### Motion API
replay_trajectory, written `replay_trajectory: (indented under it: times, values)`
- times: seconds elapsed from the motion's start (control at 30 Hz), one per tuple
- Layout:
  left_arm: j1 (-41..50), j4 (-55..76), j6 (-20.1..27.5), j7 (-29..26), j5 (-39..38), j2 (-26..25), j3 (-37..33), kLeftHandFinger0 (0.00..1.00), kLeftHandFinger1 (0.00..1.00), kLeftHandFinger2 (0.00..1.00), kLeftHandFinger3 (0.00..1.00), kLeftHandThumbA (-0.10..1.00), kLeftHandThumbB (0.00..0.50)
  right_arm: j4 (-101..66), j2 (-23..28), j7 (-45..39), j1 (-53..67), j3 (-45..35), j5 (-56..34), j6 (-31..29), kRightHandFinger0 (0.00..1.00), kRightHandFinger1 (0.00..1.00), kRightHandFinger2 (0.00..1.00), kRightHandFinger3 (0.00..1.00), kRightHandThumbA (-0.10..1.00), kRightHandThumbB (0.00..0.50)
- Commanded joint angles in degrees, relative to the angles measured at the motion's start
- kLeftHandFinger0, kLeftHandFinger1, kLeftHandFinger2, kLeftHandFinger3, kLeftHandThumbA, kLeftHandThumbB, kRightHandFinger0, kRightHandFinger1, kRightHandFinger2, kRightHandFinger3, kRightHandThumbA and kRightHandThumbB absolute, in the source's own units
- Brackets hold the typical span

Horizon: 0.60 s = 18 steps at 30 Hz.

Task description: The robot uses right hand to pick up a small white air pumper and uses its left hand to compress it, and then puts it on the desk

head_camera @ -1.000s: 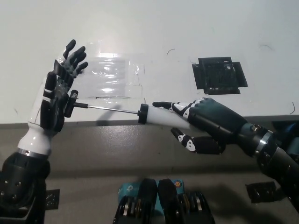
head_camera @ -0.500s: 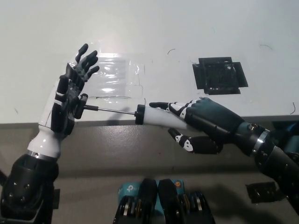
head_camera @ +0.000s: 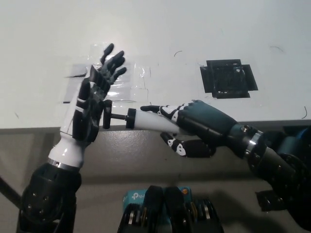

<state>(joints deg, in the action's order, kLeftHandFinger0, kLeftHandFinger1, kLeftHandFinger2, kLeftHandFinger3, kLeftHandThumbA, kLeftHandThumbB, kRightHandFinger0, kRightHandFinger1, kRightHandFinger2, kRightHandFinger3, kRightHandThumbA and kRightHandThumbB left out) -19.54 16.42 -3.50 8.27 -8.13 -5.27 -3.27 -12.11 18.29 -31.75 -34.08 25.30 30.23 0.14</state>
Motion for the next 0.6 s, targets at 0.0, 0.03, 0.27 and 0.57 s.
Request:
replay_trajectory:
  times: [0.0,0.03,0.27,0.57]
  values:
    - [-1.53,2.22,-0.29,2.22,0.34,2.37,-4.29,1.0,1.0,1.0,1.0,1.0,0.272,1.53,-3.26,1.37,-4.38,1.71,0.48,-4.64,0.0,0.34,0.66,0.56,-0.1,0.178]
    - [-1.73,2.25,-0.29,2.13,0.45,2.45,-4.34,1.0,1.0,1.0,1.0,1.0,0.265,1.87,-3.41,1.42,-4.72,1.7,0.3,-4.85,0.0,0.34,0.65,0.55,-0.1,0.167]
    - [-1.05,3.01,-0.51,1.86,2.7,3.08,-7.0,1.0,1.0,1.0,1.0,1.0,0.242,2.87,-3.43,1.34,-5.51,2.38,1.07,-5.51,0.34,0.43,0.46,0.53,-0.1,0.137]
    - [0.47,3.17,0.95,2.07,0.94,-0.44,-4.4,1.0,1.0,1.0,1.0,1.0,0.241,1.73,-1.95,1.12,-4.5,1.73,3.66,-3.41,0.0,0.15,0.49,0.35,-0.1,0.177]
